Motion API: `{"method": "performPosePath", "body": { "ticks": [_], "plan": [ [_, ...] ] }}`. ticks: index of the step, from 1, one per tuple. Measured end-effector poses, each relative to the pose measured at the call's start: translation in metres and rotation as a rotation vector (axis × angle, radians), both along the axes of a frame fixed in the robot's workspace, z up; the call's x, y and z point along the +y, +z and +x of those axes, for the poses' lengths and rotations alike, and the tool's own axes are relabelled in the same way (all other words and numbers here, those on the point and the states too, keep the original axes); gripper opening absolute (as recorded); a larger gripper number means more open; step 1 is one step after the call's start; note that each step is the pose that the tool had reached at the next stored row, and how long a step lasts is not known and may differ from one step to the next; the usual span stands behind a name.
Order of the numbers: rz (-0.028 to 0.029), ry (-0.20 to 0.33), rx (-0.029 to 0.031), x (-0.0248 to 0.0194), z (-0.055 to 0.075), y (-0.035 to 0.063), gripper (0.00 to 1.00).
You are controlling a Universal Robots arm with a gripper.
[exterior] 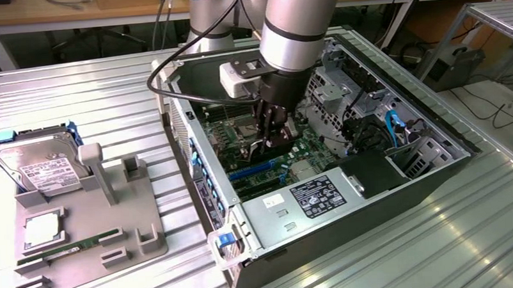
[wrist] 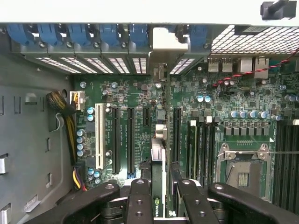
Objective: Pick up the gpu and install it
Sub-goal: 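Insert the gpu into the slot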
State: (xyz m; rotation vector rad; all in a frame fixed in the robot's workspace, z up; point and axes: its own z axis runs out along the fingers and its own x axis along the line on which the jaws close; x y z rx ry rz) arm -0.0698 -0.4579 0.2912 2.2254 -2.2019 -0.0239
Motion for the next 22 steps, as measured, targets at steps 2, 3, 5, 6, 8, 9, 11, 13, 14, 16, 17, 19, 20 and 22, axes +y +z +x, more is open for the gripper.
{"method": "performPosePath", "body": {
  "ticks": [2, 3, 5, 6, 8, 9, 11, 13, 14, 16, 17, 19, 20, 22],
  "plan": [
    [-0.0001, -0.002, 0.0, 0.0004, 0.0, -0.0021, 0.26],
    [0.0001, -0.005, -0.0001, 0.0009, -0.001, -0.0027, 0.26],
    [0.0001, -0.009, 0.0, 0.0013, -0.001, -0.0033, 0.26],
    [-0.0001, -0.012, 0.0001, 0.0013, -0.001, -0.0036, 0.26],
    [0.0001, -0.013, -0.0001, 0.0014, -0.002, -0.0044, 0.26],
    [0.0002, -0.013, -0.0001, 0.0014, -0.002, -0.005, 0.26],
    [0.0001, -0.014, 0.0, 0.0014, -0.003, -0.0074, 0.26],
    [0.0001, -0.015, 0.0, 0.0013, -0.003, -0.0095, 0.26],
    [0.0002, -0.015, -0.0001, 0.0014, -0.003, -0.0107, 0.26],
    [0.0017, -0.016, -0.0001, 0.0014, -0.003, -0.0143, 0.26],
    [0.0032, -0.016, 0.0, 0.0014, -0.004, -0.0159, 0.26],
    [0.0045, -0.016, 0.0, 0.0013, -0.004, -0.0172, 0.26],
    [0.0047, -0.016, 0.0, 0.0014, -0.004, -0.0178, 0.26],
    [0.0054, -0.016, 0.0, 0.0014, -0.005, -0.0189, 0.26]
  ]
}}
